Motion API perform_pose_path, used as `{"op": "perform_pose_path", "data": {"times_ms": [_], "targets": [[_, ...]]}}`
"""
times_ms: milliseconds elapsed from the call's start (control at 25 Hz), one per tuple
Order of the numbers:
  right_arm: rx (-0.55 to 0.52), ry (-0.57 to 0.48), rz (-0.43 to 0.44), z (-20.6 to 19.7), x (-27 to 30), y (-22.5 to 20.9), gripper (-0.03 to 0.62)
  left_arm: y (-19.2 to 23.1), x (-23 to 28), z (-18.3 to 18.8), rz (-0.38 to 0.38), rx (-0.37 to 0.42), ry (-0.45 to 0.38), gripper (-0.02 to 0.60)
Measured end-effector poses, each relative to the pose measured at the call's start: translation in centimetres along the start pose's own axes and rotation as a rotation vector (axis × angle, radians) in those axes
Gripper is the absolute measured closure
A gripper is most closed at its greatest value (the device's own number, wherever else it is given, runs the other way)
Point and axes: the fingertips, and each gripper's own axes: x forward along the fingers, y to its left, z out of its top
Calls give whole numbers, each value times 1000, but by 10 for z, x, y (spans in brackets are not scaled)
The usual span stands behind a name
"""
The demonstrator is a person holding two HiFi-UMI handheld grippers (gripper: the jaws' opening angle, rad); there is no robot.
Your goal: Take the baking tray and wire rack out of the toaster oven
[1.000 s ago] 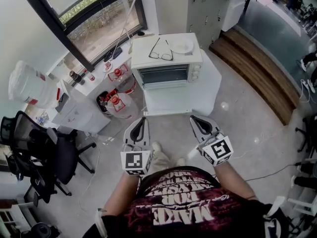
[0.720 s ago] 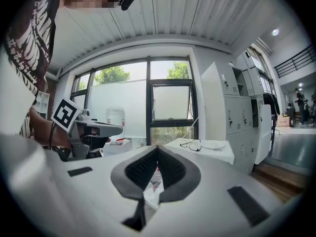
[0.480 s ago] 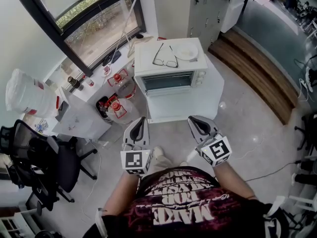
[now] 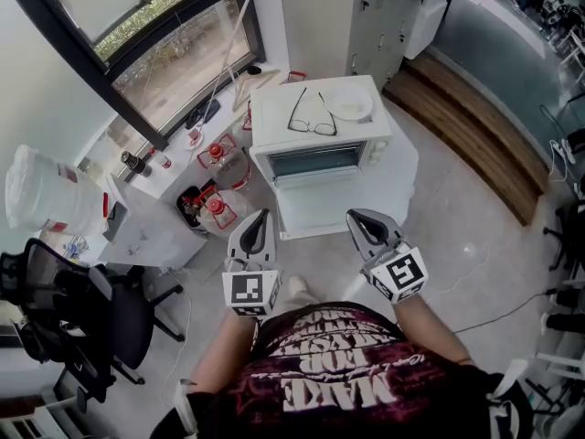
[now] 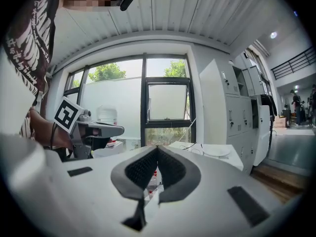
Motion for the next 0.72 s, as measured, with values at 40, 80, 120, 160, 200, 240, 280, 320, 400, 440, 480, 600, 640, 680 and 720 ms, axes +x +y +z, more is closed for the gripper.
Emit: {"op": "perform_pose_path", "data": {"times_ms": [40, 80, 120, 160, 200, 240, 280, 320, 400, 440, 480, 600, 640, 680, 720], "targets": [[0, 0, -7, 1, 4, -2, 591, 3, 5, 1, -7, 1, -2, 575], [1, 1, -15, 2, 8, -4, 591, 6, 9, 2, -15, 2, -4, 575], [2, 2, -23, 2, 12, -6, 591, 8, 13, 3, -23, 4, -5, 575], [2, 2, -31, 3, 15, -8, 591, 10, 17, 4, -32, 5, -6, 575], [1, 2, -38, 4, 19, -10, 591, 12, 22, 4, -41, 7, -8, 575], [0, 1, -45, 5, 22, -12, 591, 14, 26, 5, -50, 8, -9, 575], [-1, 1, -51, 6, 25, -13, 591, 16, 29, 6, -58, 8, -10, 575], [-1, 2, -58, 7, 28, -14, 591, 19, 33, 6, -65, 8, -10, 575], [-3, 5, -73, 8, 33, -15, 591, 24, 39, 7, -80, 7, -15, 575], [-4, 6, -82, 10, 35, -16, 591, 26, 41, 8, -89, 7, -18, 575], [-5, 6, -90, 11, 37, -16, 591, 29, 43, 9, -97, 7, -22, 575], [-8, 6, -110, 13, 44, -15, 591, 37, 49, 9, -116, 4, -30, 575], [-9, 7, -116, 13, 47, -14, 591, 40, 50, 8, -121, 2, -32, 575], [-10, 9, -120, 13, 50, -12, 591, 43, 51, 8, -126, 1, -33, 575], [-11, 11, -124, 13, 52, -10, 591, 46, 51, 7, -131, -1, -34, 575]]}}
